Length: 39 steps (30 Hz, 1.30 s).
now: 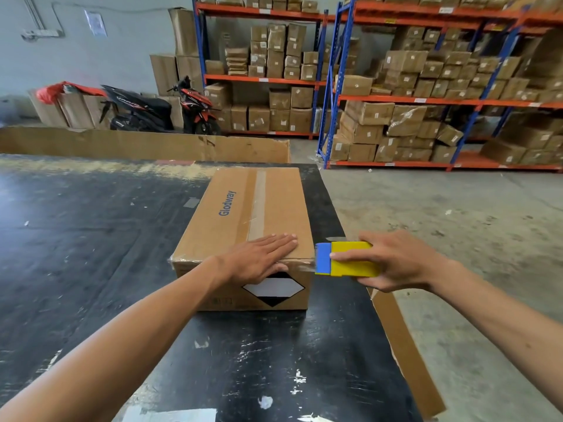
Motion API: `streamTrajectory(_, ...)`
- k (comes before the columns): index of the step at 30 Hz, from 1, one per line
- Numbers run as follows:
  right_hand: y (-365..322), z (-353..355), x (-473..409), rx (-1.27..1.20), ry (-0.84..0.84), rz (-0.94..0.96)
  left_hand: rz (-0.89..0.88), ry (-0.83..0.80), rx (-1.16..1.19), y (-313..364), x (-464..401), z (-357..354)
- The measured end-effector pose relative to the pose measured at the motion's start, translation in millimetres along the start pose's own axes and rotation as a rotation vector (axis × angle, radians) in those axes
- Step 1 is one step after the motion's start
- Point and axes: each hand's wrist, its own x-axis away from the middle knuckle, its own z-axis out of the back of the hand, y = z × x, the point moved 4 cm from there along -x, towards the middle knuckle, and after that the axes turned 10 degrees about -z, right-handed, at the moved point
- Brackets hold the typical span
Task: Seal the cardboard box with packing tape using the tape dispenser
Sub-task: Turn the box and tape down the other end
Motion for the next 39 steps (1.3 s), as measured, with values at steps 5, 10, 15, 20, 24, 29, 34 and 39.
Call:
streamTrajectory(5,21,-9,14,0.048,0.001,-0.028,-0.029,0.002,-0.005,-3,2,-2)
streamTrajectory(10,-4,-37,-14,0.162,0.006,-0.02,-0.006,0.009,0.004,-1,4,0)
streamTrajectory(15,-16,-48,-19,0.262,-0.024,-0.089,0.009,0.001,0.004,-3,3,-2)
streamTrajectory(20,-35,-44,-15,0.374,0.014,-0.113,0.0,-0.01,-0.013,-1,2,0)
streamTrajectory(24,-39,-48,-16,0.455,-0.039,-0.14,0.035,-0.005,-0.043,8,-2,9)
streamTrajectory(29,-42,-65,-12,0.367,-0.162,-0.202,0.06,0.033,-0.11,20,-5,14)
streamTrajectory(34,-18,-74,-15,-0.112,-0.169,-0.718,0.05,0.017,-0.192,35,-23,5)
streamTrajectory(39,5,-129,-3,-0.807,-0.187,-1.159,0.091,0.074,-0.122,38,-31,-1)
